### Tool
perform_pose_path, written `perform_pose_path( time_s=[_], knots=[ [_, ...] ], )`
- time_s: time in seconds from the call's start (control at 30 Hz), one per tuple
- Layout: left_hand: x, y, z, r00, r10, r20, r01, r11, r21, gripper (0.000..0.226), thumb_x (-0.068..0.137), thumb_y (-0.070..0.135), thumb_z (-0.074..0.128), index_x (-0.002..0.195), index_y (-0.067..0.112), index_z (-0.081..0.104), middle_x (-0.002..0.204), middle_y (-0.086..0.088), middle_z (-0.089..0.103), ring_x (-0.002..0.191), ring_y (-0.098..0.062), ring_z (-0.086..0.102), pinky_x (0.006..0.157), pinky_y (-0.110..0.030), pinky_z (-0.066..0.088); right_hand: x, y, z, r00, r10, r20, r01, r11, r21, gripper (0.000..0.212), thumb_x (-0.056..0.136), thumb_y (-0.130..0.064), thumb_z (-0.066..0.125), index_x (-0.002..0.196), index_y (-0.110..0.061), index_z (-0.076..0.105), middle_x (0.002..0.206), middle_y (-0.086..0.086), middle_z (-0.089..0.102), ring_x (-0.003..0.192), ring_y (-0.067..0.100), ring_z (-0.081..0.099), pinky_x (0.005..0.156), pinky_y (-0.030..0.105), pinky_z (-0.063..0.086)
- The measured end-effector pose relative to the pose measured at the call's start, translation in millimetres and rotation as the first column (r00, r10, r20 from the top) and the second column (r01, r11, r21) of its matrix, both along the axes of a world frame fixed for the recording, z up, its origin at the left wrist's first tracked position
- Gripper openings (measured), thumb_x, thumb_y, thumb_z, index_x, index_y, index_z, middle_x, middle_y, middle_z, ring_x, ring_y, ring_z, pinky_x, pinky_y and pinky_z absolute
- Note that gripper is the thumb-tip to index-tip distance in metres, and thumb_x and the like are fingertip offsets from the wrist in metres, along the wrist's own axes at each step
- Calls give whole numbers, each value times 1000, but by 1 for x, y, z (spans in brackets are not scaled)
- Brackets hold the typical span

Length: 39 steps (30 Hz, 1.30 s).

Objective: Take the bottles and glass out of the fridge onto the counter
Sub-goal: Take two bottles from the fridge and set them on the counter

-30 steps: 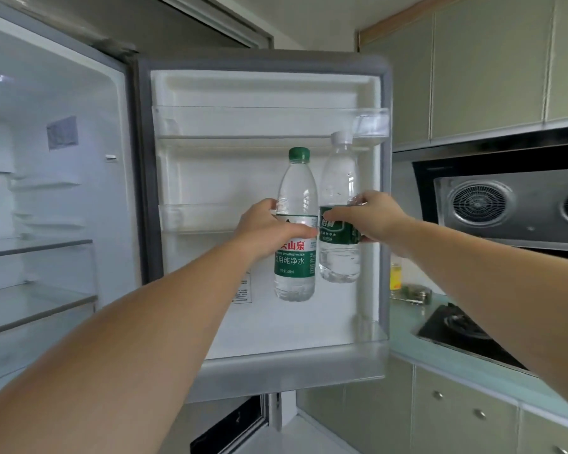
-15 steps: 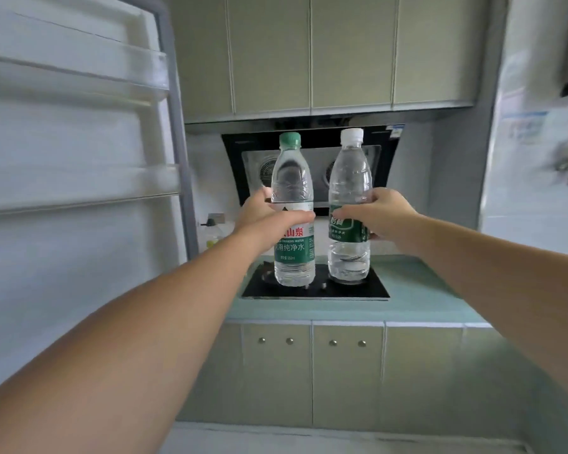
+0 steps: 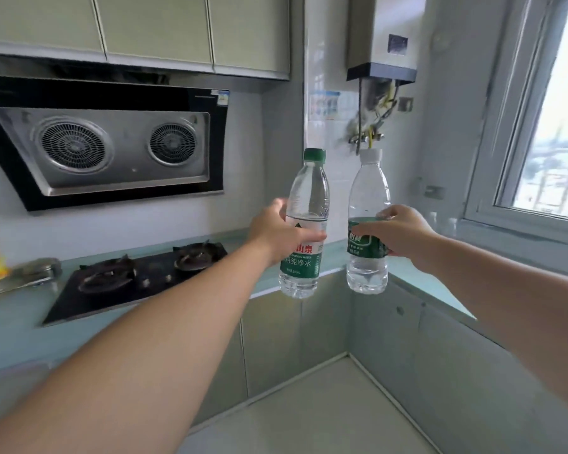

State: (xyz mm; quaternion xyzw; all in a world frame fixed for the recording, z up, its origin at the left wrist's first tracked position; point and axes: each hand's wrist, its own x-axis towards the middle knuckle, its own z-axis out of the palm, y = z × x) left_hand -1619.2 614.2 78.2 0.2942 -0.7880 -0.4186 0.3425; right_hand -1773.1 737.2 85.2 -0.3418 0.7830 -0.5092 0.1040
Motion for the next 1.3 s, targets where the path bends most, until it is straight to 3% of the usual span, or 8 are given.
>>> perform_pose_path(
  time_s=[0.2, 0.3, 0.43, 0.73, 0.93, 1.1, 1.3],
  knots=[
    [-101, -8, -13, 994, -103, 45, 101, 994, 31, 83, 59, 31, 89, 130, 20, 47, 114, 4, 65, 100, -17, 63, 84, -32, 51, -94, 8, -8, 991, -132, 33, 132, 991, -6, 41, 64, -26, 84, 91, -6, 60, 99, 14, 68, 94, 27, 67, 86, 48, 56],
    [-145, -17, -19, 990, -126, 58, 123, 991, 48, 85, 60, 31, 89, 132, 19, 45, 117, 2, 65, 102, -19, 63, 89, -36, 52, -135, 3, -10, 987, -157, 42, 158, 987, -12, 50, 63, -27, 85, 102, -9, 59, 101, 12, 66, 90, 23, 65, 74, 38, 58],
    [-196, -25, -23, 989, -120, 84, 118, 992, 33, 88, 58, 32, 90, 132, 21, 44, 114, 1, 63, 102, -22, 62, 93, -40, 51, -180, 2, -20, 982, -178, 61, 179, 984, -22, 39, 64, -25, 86, 86, -16, 55, 95, 8, 66, 89, 24, 66, 81, 41, 58],
    [-276, -47, -26, 973, -215, 81, 212, 976, 46, 78, 63, 30, 88, 129, 22, 47, 103, 5, 61, 83, -11, 58, 61, -19, 40, -246, -6, -15, 969, -244, 41, 245, 969, -17, 33, 67, -24, 85, 80, -17, 55, 87, 5, 65, 87, 23, 65, 82, 42, 57],
    [-320, -94, -42, 957, -262, 127, 259, 965, 45, 90, 59, 34, 89, 135, 21, 43, 117, 0, 63, 101, -20, 62, 84, -31, 49, -280, -47, -31, 957, -284, 61, 284, 959, 13, 32, 68, -21, 84, 83, -16, 56, 84, 3, 64, 79, 16, 63, 75, 34, 55],
    [-353, -152, -56, 944, -304, 129, 296, 952, 75, 79, 60, 32, 89, 126, 23, 48, 109, 3, 63, 98, -18, 61, 82, -30, 48, -312, -97, -41, 928, -360, 97, 361, 932, 6, 31, 69, -19, 83, 81, -18, 54, 87, 5, 65, 84, 20, 64, 76, 36, 56],
    [-387, -223, -68, 937, -324, 133, 306, 942, 136, 72, 64, 32, 87, 123, 22, 47, 102, 6, 58, 93, -16, 58, 78, -28, 44, -352, -155, -55, 900, -415, 132, 415, 909, 31, 48, 66, -20, 85, 104, -10, 59, 95, 7, 67, 89, 22, 66, 75, 36, 57]
  ],
)
